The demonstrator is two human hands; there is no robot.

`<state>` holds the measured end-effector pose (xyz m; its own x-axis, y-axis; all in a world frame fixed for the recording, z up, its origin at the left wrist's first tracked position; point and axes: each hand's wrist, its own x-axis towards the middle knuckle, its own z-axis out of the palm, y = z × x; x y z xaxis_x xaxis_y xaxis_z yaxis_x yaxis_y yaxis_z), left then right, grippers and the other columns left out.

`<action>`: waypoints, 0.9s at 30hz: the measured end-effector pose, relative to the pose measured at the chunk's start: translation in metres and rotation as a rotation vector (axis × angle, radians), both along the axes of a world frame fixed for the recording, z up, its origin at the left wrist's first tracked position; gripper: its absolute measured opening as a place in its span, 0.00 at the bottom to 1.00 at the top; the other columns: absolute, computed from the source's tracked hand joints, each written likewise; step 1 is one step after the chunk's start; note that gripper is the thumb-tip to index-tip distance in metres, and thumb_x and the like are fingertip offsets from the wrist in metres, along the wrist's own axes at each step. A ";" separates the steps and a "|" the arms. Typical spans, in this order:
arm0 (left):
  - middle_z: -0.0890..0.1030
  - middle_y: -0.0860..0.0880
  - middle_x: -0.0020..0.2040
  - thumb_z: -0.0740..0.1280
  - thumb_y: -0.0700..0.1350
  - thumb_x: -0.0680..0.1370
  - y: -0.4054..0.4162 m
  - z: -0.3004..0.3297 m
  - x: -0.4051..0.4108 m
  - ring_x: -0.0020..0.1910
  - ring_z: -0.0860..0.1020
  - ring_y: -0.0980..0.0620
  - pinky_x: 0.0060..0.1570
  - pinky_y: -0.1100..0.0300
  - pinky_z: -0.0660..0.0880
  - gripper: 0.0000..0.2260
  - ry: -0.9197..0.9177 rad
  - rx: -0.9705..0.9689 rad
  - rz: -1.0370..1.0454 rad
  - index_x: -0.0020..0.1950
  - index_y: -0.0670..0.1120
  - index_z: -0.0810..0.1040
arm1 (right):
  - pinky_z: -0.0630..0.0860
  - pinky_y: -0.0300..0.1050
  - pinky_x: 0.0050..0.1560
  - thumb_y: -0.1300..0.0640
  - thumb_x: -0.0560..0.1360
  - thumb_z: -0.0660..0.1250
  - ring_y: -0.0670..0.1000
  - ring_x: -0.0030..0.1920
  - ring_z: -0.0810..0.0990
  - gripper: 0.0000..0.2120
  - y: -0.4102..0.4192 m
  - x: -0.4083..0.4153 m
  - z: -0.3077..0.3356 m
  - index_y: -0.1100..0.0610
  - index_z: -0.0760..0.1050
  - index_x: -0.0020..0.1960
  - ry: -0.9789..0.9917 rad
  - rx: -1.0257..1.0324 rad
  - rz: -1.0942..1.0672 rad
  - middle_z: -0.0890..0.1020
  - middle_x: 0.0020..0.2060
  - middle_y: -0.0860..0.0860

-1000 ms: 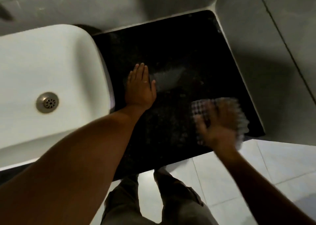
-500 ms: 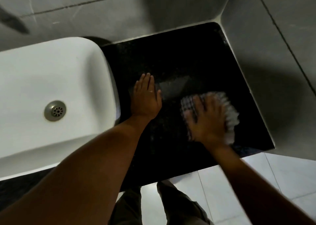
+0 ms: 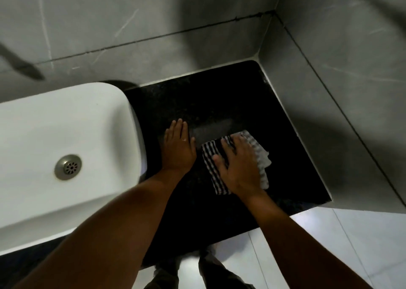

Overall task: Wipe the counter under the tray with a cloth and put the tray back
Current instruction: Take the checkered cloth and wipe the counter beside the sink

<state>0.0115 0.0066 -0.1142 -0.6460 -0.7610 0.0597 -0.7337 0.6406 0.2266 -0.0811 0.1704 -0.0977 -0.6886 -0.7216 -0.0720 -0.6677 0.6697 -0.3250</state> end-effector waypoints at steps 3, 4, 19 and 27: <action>0.78 0.40 0.61 0.57 0.54 0.79 0.030 0.025 -0.001 0.62 0.75 0.40 0.62 0.49 0.71 0.20 0.003 0.141 0.098 0.62 0.42 0.78 | 0.67 0.59 0.67 0.41 0.75 0.63 0.63 0.70 0.67 0.31 0.011 -0.031 0.023 0.53 0.66 0.74 -0.067 -0.039 -0.289 0.69 0.72 0.60; 0.79 0.41 0.59 0.55 0.57 0.79 0.045 0.036 -0.003 0.59 0.77 0.40 0.59 0.50 0.72 0.22 -0.012 0.247 0.136 0.60 0.43 0.78 | 0.68 0.59 0.66 0.41 0.74 0.65 0.63 0.69 0.68 0.33 0.013 -0.040 0.033 0.55 0.65 0.74 -0.157 0.025 -0.360 0.69 0.70 0.60; 0.78 0.40 0.59 0.60 0.45 0.81 0.032 0.152 0.009 0.59 0.78 0.40 0.59 0.51 0.74 0.13 0.415 0.894 0.246 0.64 0.40 0.68 | 0.79 0.55 0.57 0.59 0.74 0.73 0.57 0.49 0.83 0.18 -0.036 -0.027 0.140 0.61 0.77 0.62 -1.016 -0.189 -0.375 0.84 0.51 0.57; 0.80 0.39 0.59 0.60 0.44 0.81 -0.080 0.249 0.169 0.58 0.79 0.39 0.57 0.51 0.74 0.12 0.590 0.520 0.422 0.62 0.41 0.66 | 0.77 0.46 0.35 0.57 0.72 0.70 0.59 0.38 0.82 0.14 -0.185 0.118 0.236 0.62 0.80 0.56 -1.130 -0.224 0.007 0.83 0.44 0.63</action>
<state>0.1809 -0.0736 0.1351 -0.2788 -0.9521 -0.1253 -0.5576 0.0542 0.8283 0.0369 -0.0147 0.1384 -0.3084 -0.7996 -0.5152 0.0768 0.5190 -0.8513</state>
